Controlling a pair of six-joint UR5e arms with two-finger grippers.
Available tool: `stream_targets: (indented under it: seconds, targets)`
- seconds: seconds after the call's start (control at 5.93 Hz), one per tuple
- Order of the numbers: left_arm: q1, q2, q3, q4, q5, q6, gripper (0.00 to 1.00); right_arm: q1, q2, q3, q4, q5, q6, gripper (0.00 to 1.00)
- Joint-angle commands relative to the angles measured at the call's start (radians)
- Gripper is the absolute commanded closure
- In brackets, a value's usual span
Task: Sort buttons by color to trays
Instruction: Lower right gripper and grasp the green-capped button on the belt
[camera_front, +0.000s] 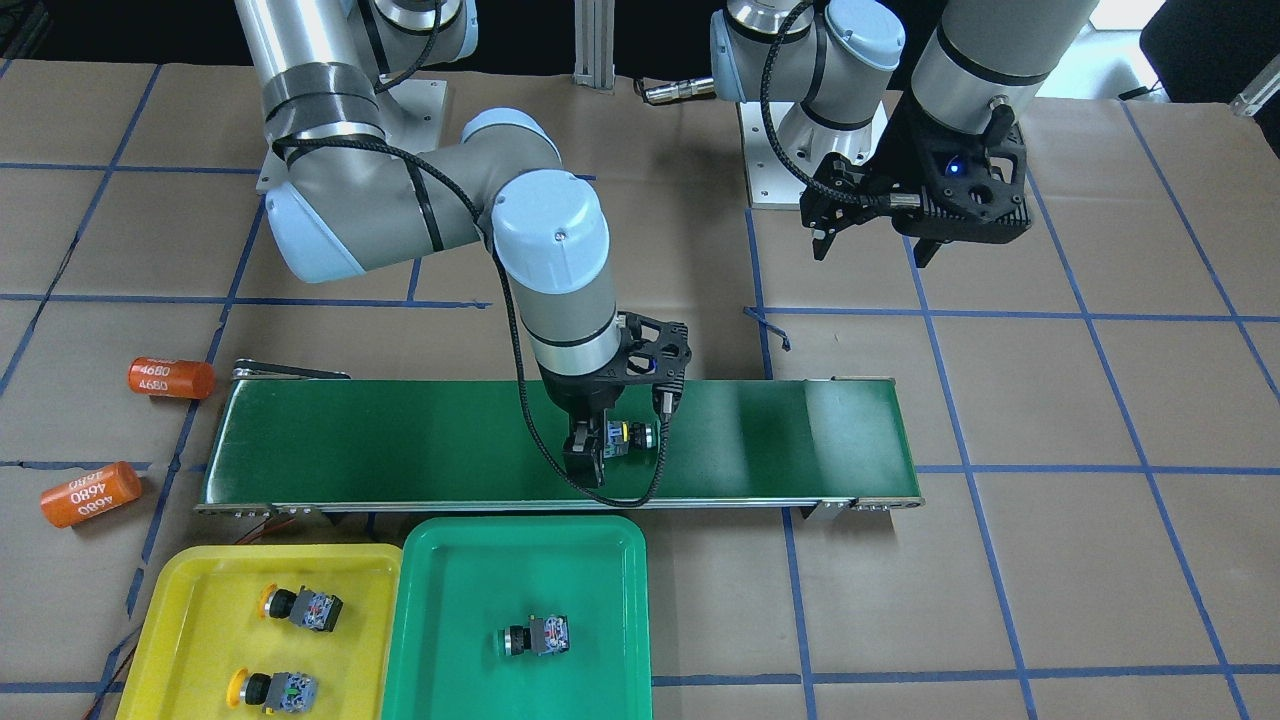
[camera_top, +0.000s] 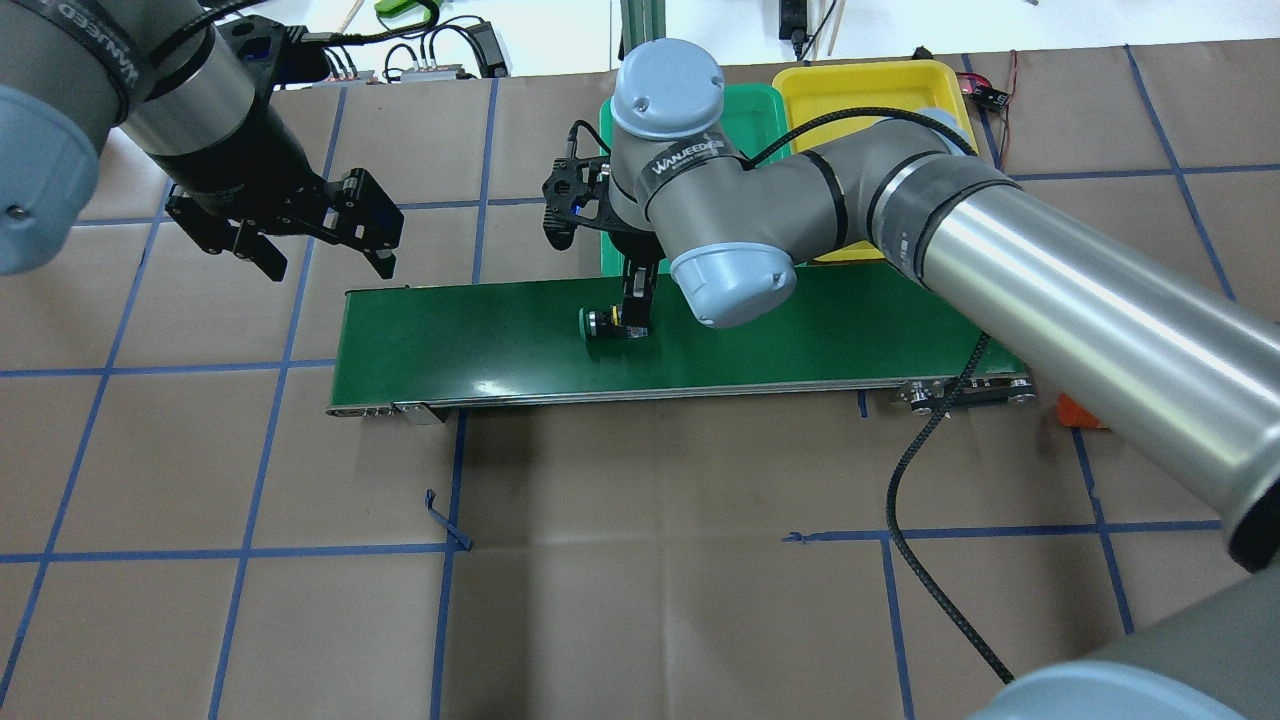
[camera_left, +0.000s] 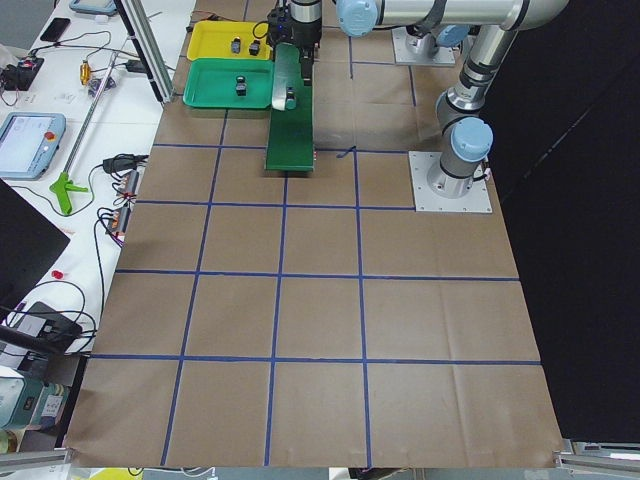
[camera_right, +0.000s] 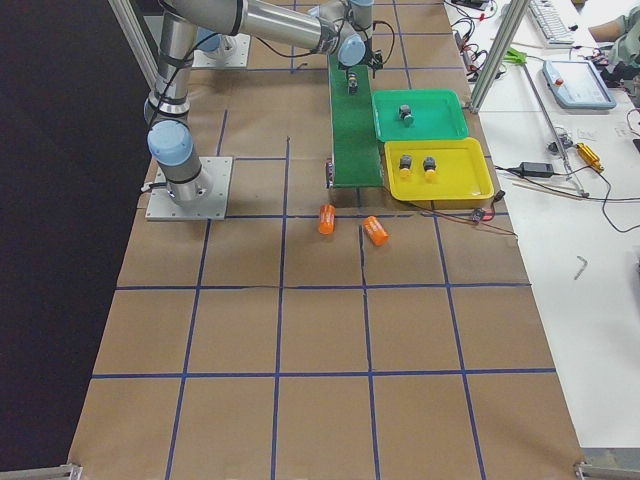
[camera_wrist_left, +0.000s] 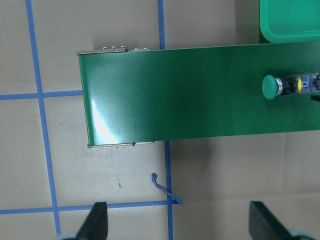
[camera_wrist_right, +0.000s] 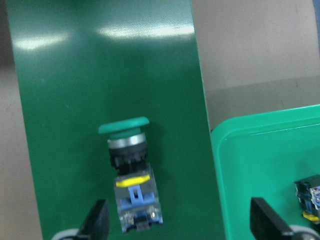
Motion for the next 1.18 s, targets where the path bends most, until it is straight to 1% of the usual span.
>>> stream_targets:
  seconds: [0.0,0.17,0.34,0.51,0.67,0.84,1.01]
  targets:
    - [0.000,-0.002,-0.005,0.001,-0.005,-0.004,0.01,0.003,0.019,0.020,0.010,-0.015,-0.027,0.00]
    - [0.005,-0.008,0.013,-0.002,-0.002,-0.004,0.01,-0.022,0.002,0.063,0.004,-0.039,-0.119,0.00]
    - [0.006,-0.016,0.019,-0.002,-0.005,-0.004,0.01,-0.064,-0.024,0.094,0.021,-0.070,-0.148,0.00]
    - [0.006,-0.016,0.019,-0.002,-0.008,-0.003,0.01,-0.093,-0.042,0.129,0.019,-0.070,-0.156,0.05]
    - [0.008,-0.016,0.019,-0.002,-0.008,-0.003,0.01,-0.107,-0.046,0.161,0.010,-0.075,-0.187,0.31]
    - [0.011,-0.016,0.019,-0.002,-0.008,-0.003,0.01,-0.127,-0.050,0.163,0.015,-0.082,-0.196,0.70]
    - [0.014,-0.016,0.019,-0.003,-0.007,-0.001,0.01,-0.145,-0.085,0.165,0.013,-0.120,-0.286,0.90]
